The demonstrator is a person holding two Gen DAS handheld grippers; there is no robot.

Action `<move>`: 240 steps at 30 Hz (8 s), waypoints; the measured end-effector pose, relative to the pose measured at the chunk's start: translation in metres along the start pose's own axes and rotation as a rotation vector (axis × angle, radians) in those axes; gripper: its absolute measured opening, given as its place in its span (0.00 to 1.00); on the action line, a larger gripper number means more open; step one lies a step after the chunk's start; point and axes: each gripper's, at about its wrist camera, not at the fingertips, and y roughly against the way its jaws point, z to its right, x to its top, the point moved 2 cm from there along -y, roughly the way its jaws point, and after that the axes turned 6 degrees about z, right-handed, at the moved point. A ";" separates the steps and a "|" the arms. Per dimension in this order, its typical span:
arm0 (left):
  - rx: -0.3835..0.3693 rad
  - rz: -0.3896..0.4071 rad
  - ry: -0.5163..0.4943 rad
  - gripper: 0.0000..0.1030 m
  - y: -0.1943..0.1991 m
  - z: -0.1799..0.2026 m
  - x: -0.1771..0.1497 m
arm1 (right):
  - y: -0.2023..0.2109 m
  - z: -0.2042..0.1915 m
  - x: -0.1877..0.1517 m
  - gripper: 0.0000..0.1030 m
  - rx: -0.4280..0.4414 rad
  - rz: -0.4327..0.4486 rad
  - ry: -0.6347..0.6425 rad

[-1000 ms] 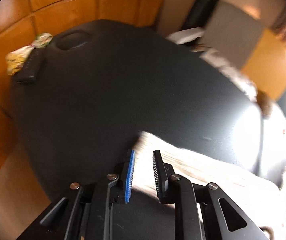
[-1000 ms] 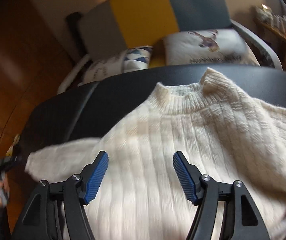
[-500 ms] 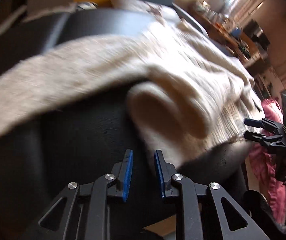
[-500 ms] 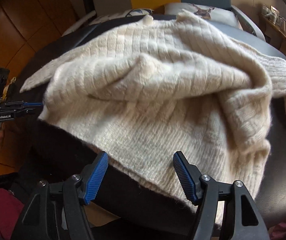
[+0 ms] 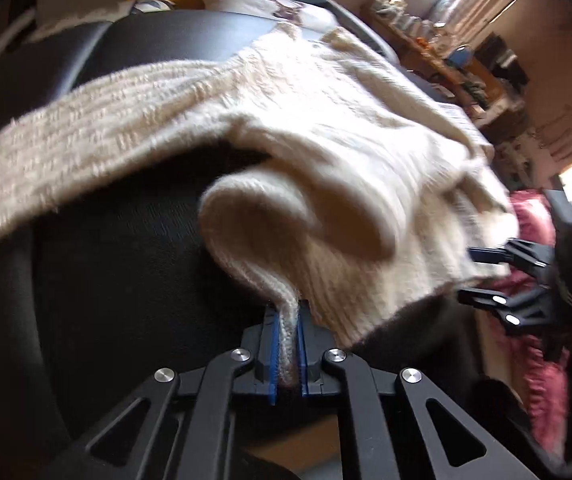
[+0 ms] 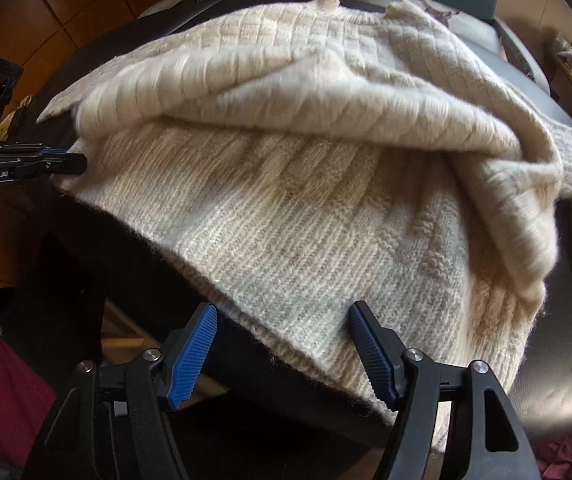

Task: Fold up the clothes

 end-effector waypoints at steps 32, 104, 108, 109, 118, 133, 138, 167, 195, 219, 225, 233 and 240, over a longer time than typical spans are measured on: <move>0.230 0.054 -0.233 0.39 -0.108 -0.058 0.257 | 0.023 0.146 0.220 0.68 0.036 0.304 -0.287; 0.667 0.380 0.274 0.28 0.067 -0.211 0.165 | -0.069 -0.029 0.325 0.28 -0.054 0.342 0.123; 0.746 0.364 0.348 0.28 0.087 -0.241 0.113 | -0.124 -0.067 0.334 0.28 -0.082 0.193 0.158; 0.753 0.351 0.372 0.28 0.088 -0.249 0.101 | -0.136 -0.070 0.336 0.28 -0.090 0.172 0.148; 0.778 0.359 0.565 0.30 0.099 -0.294 0.052 | -0.163 -0.082 0.385 0.28 -0.158 0.207 0.044; 0.510 0.558 0.985 0.30 0.202 -0.338 -0.040 | -0.091 -0.114 0.335 0.28 0.053 0.315 0.071; 0.390 0.509 1.014 0.30 0.189 -0.339 -0.051 | -0.081 -0.131 0.282 0.28 0.084 0.309 0.085; 0.557 0.575 0.997 0.01 0.215 -0.321 -0.048 | -0.099 -0.119 0.226 0.28 0.129 0.246 -0.145; 0.441 0.382 0.529 0.09 0.119 -0.168 0.040 | -0.046 -0.080 0.136 0.30 0.174 0.309 -0.242; 0.181 0.010 -0.162 0.12 -0.111 0.045 0.100 | 0.147 0.283 -0.127 0.33 -0.185 0.700 -1.162; 0.099 0.088 -0.194 0.12 -0.114 0.075 0.176 | 0.129 0.287 -0.068 0.33 -0.224 0.593 -0.999; 0.080 0.080 -0.243 0.12 -0.205 0.125 0.301 | 0.118 0.329 -0.039 0.33 -0.307 0.494 -0.958; 0.164 0.009 -0.269 0.12 -0.291 0.117 0.351 | 0.097 0.367 -0.040 0.33 -0.378 0.349 -0.925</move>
